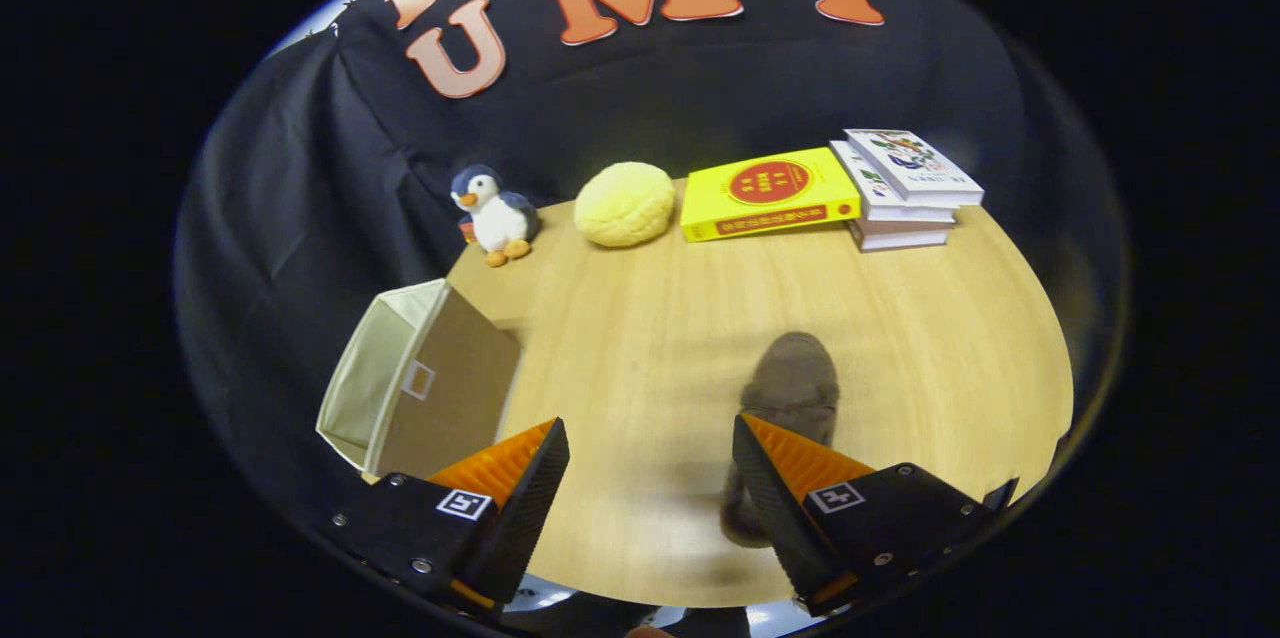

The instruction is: Open the storage box then place both shoes into the box .Put the left shoe in first, then the right shoe, with the right side of both shoes facing outward in a uniform manner.

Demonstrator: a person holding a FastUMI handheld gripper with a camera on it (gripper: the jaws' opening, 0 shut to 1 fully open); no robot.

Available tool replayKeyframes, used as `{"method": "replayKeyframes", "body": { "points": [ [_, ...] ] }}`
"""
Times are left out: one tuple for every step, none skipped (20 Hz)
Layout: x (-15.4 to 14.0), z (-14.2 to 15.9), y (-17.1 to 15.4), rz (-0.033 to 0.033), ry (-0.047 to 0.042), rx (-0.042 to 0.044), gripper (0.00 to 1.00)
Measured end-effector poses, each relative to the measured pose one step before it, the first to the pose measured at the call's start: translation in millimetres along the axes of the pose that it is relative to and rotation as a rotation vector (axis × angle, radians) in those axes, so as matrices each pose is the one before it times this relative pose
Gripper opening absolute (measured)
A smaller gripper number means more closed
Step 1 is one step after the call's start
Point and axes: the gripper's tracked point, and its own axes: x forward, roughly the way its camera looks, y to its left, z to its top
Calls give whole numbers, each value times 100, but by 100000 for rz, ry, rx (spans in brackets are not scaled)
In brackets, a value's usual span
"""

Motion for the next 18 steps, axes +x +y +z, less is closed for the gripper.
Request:
{"method": "replayKeyframes", "body": {
  "points": [
    [346,-756,-1361,-1575,1672,1359,99],
    [199,-724,-666,-128,1051,1315,99],
    [330,-490,-930,-960,649,975,99],
    [434,-647,-967,-1537,1175,-76,99],
    [417,-540,-904,-1746,1034,-816,98],
    [437,-338,-822,-1686,884,-1717,98],
    [456,-322,-771,-1762,485,-1855,97],
    [367,-310,-620,-1183,655,-1713,97],
    [592,-304,-404,-638,596,-1450,95],
    [619,-216,-405,-305,542,-1340,93],
    [792,71,-336,-166,-317,-672,90],
    [732,138,-429,-768,-557,-235,89],
    [800,132,-720,-1905,-861,124,85],
    [720,32,-782,-2769,-186,451,83],
    [569,-113,-730,-2595,87,771,77],
    [434,135,-601,-2311,-687,901,74],
    [543,351,-437,-1607,-1124,842,68],
    [720,128,-98,-557,-39,1215,63]
  ]
}}
